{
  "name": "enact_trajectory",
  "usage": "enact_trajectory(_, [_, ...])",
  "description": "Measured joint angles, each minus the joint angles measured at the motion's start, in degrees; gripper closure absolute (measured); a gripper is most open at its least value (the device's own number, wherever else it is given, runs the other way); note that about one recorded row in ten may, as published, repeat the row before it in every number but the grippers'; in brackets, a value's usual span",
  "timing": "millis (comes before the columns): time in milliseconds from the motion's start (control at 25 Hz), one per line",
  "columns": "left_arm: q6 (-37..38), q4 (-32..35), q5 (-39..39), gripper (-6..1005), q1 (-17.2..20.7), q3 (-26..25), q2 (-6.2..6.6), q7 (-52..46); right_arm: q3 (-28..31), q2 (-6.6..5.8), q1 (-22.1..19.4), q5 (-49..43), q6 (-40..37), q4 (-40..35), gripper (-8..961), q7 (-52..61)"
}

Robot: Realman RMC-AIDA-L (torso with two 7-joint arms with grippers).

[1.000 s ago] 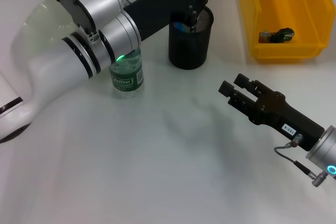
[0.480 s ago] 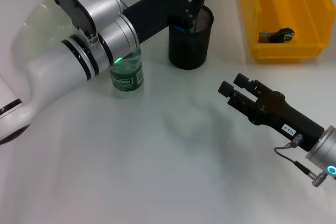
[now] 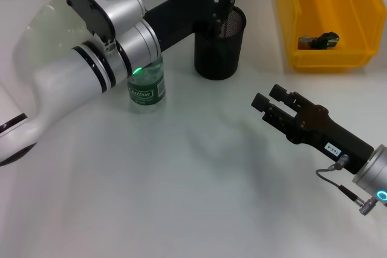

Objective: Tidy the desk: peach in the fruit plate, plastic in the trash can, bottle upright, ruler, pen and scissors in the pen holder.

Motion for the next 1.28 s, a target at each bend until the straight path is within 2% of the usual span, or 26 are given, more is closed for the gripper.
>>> enact_trajectory(400, [-0.7, 0.4, -1.27, 777, -0.56, 0.86, 0.0, -0.54, 0.0, 0.0, 0.0, 0.0, -0.04, -0.09, 259, 0.0])
enact_trajectory(600, [0.04, 0.55, -1.51, 551, -0.41, 0.84, 0.0, -0.59, 0.17, 0.0, 0.0, 0.0, -0.05, -0.16, 259, 0.0])
enact_trajectory(720, [2.95, 0.78, -1.57, 457, 0.22, 0.79, 0.0, -2.06, 0.2, 0.0, 0.0, 0.0, -0.17, -0.23, 259, 0.0])
enact_trajectory(800, [8.03, 1.66, -1.3, 394, 1.91, 0.3, 0.32, -8.46, 0.09, -0.02, 0.0, 0.01, -0.54, -0.35, 259, 0.0])
enact_trajectory(880, [10.42, 2.05, -0.82, 395, 2.57, -0.05, 0.65, -12.12, 0.05, -0.06, 0.0, 0.01, -0.85, -0.36, 259, 0.0])
enact_trajectory(1000, [16.16, 2.33, 3.52, 396, 3.88, -3.67, 1.72, -21.6, 0.0, -0.27, -0.22, 0.01, -2.57, -0.87, 259, 0.0])
enact_trajectory(1160, [22.65, 2.33, 15.21, 398, 4.64, -11.09, 3.29, -32.02, -0.07, -0.34, -0.7, 0.01, -3.62, -1.74, 258, 0.0])
enact_trajectory(1200, [27.39, 2.37, 24.72, 398, 4.54, -16.4, 4.05, -38.58, -0.1, -0.38, -0.95, 0.01, -4.19, -2.04, 258, 0.0])
enact_trajectory(1240, [27.39, 2.37, 24.72, 399, 4.54, -16.4, 4.05, -38.58, -0.1, -0.38, -0.95, 0.01, -4.19, -2.04, 258, 0.0])
enact_trajectory(1280, [30.55, 2.38, 29.79, 399, 4.41, -19.11, 4.36, -41.45, -0.14, -0.4, -0.99, 0.01, -4.42, -2.11, 258, 0.0])
